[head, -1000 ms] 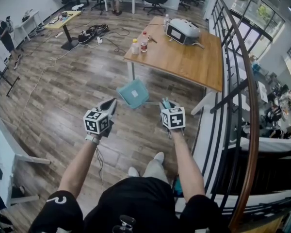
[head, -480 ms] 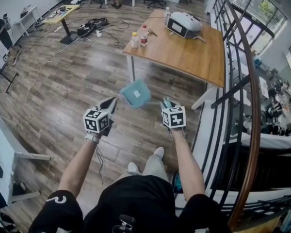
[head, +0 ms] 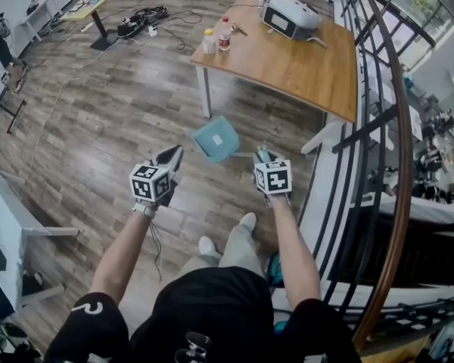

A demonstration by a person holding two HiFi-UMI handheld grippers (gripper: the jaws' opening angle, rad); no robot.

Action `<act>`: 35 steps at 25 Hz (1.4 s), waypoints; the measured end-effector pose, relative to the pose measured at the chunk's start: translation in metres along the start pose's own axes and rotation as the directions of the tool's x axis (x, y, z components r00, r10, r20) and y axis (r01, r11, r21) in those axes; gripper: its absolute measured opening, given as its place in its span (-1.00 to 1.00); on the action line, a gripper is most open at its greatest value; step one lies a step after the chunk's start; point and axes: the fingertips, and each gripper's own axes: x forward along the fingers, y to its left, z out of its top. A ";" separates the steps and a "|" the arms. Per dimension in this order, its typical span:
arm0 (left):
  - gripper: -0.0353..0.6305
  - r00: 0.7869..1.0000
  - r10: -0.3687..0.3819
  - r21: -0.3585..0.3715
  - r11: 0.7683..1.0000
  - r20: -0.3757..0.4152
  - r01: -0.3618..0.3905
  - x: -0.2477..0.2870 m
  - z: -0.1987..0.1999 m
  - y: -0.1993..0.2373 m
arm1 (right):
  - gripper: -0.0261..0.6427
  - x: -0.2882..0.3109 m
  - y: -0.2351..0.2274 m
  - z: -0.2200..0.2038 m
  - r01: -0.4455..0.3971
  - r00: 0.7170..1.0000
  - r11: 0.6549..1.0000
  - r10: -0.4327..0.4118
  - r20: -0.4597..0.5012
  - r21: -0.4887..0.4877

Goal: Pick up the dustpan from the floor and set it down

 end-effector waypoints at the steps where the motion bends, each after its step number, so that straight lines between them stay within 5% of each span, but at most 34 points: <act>1: -0.90 1.000 0.000 -0.005 1.000 -0.008 0.000 0.003 -0.004 0.000 | -0.67 0.003 -0.003 -0.004 -0.001 1.000 1.000 0.001 -0.008 0.001; 19: -0.90 0.986 -0.032 -0.059 0.998 -0.161 0.023 0.067 -0.106 -0.003 | -0.67 0.073 -0.046 -0.108 0.002 0.983 1.000 -0.004 -0.182 -0.010; 35: -0.90 0.978 -0.038 -0.145 0.989 -0.204 0.008 0.123 -0.176 0.013 | -0.67 0.162 -0.051 -0.195 -0.036 0.958 0.999 0.027 -0.286 -0.025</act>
